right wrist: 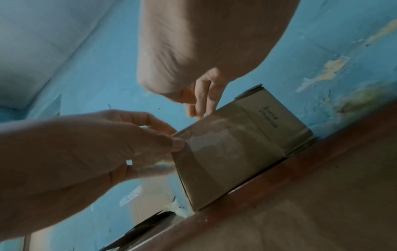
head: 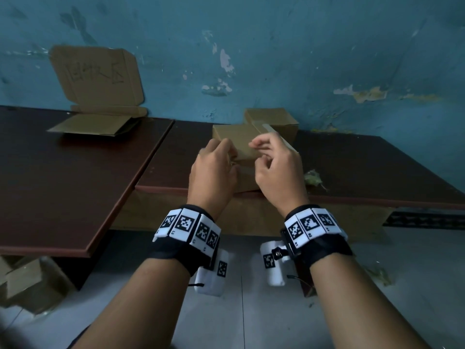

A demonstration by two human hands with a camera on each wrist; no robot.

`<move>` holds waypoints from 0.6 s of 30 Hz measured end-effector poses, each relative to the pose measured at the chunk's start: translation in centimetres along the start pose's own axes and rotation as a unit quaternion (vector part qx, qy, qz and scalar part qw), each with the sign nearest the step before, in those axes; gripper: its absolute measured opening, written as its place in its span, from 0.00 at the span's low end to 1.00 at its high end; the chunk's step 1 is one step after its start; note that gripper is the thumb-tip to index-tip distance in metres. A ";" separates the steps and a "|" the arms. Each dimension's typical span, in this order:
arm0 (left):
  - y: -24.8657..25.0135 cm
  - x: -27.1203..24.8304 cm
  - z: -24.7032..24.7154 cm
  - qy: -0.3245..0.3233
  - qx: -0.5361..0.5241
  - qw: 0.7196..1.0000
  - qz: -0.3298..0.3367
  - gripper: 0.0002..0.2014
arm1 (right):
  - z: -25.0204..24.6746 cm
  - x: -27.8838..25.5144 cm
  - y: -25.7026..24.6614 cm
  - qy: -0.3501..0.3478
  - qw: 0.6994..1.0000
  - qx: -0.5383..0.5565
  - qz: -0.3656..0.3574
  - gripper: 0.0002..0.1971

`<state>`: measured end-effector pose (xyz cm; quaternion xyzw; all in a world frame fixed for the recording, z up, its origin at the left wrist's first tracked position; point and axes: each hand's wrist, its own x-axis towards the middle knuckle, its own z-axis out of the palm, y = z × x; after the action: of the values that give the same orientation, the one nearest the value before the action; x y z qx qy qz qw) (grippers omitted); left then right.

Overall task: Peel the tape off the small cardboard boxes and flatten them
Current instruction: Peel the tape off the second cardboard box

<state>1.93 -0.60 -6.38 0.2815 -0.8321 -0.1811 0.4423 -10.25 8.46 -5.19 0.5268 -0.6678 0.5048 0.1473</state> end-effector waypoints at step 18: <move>-1.1 -0.8 0.8 0.031 0.065 0.982 0.176 0.06 | -1.2 0.1 0.4 -0.085 0.988 -0.118 0.051 0.16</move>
<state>1.97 -0.95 -7.95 0.1645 -0.8645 -0.0372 0.4736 -11.04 9.38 -4.79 0.5116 -0.7590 0.3827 0.1256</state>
